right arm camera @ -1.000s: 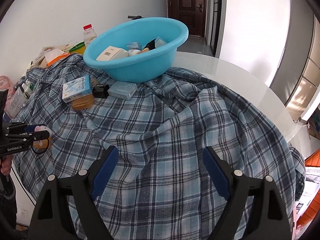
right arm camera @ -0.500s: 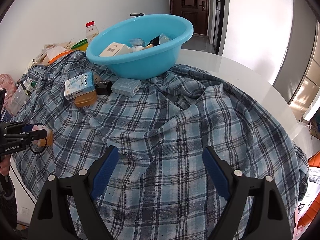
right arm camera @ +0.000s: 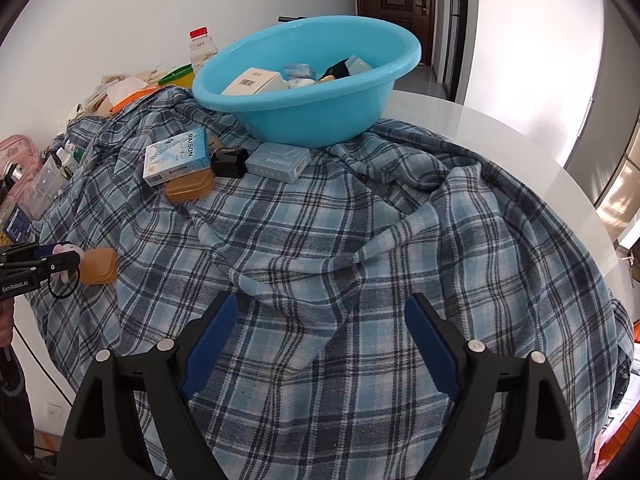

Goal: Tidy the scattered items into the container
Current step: 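Lift the pink toy with the left tool, then open it over the shirt, then grasp the pink toy with the right tool while the left tool grasps the orange soap bar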

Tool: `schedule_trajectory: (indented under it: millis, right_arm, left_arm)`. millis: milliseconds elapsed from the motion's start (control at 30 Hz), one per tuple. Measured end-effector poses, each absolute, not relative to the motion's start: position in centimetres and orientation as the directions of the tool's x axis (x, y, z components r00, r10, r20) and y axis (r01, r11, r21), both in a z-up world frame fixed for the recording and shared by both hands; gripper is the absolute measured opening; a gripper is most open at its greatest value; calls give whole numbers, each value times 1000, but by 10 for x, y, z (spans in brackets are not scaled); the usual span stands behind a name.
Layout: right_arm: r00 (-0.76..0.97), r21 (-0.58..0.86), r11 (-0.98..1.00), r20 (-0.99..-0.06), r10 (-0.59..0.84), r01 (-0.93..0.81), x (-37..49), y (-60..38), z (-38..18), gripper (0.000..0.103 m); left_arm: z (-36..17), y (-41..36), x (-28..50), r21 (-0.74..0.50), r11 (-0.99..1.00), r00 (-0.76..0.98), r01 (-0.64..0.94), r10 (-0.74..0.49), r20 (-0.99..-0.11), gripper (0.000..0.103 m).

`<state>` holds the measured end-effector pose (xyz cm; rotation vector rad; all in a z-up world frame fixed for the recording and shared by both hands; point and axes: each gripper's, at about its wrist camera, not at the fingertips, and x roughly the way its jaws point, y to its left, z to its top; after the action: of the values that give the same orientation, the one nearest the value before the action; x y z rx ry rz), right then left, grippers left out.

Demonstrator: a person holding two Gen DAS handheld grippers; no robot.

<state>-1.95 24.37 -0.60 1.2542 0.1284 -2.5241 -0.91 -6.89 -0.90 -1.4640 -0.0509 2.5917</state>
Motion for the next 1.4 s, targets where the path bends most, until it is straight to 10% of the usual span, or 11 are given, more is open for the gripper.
schedule_trajectory:
  millis: [733,833,900,1400]
  right_arm:
    - [-581,30,-981,-802,-139,193,-8,302,-14,85]
    - [-569,50,-977,-806,-164,209,-7,303,-15,85]
    - [-569,59,-974,-803,-177,220,-8,299,-15,85]
    - [-516,79,-918,-807,-288,388,-4,228,-16,85]
  left_arm:
    - [-36,134,-37,-202,-817,-299,-541,412,-861,39]
    - [-37,134,-35,-162,-833,-325,-530,375,-868,57]
    - [-35,129,-35,-149,-853,-358,-500,360,-861,90]
    - [-23,9,-31,-47,-967,-489,-252,169,-856,90]
